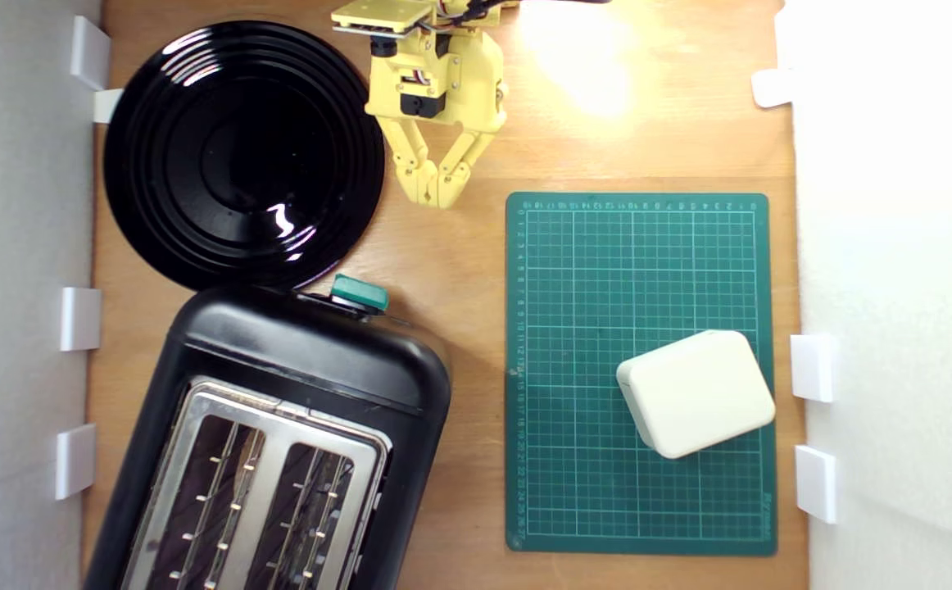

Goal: Start toaster

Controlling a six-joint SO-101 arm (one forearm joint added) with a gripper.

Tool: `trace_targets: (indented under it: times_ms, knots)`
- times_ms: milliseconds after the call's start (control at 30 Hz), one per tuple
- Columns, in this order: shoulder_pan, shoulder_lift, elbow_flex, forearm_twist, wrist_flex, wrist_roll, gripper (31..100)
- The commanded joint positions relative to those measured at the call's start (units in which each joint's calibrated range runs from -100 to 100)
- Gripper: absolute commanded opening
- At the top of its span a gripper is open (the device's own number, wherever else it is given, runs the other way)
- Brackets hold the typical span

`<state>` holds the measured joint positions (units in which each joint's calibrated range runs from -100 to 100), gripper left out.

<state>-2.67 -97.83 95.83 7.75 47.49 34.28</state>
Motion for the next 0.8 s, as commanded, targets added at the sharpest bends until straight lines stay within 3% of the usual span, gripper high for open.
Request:
trace_targets:
  times_ms: [0, 167, 767]
  knots:
    - [0.4, -1.0, 0.1, -2.4, -0.1, 0.3, 31.4]
    - [0.8, -1.3, 3.4, -6.1, -0.2, 0.2, 31.4]
    - [-4.3, -1.5, 3.9, -6.2, 0.0, -5.8, 31.4]
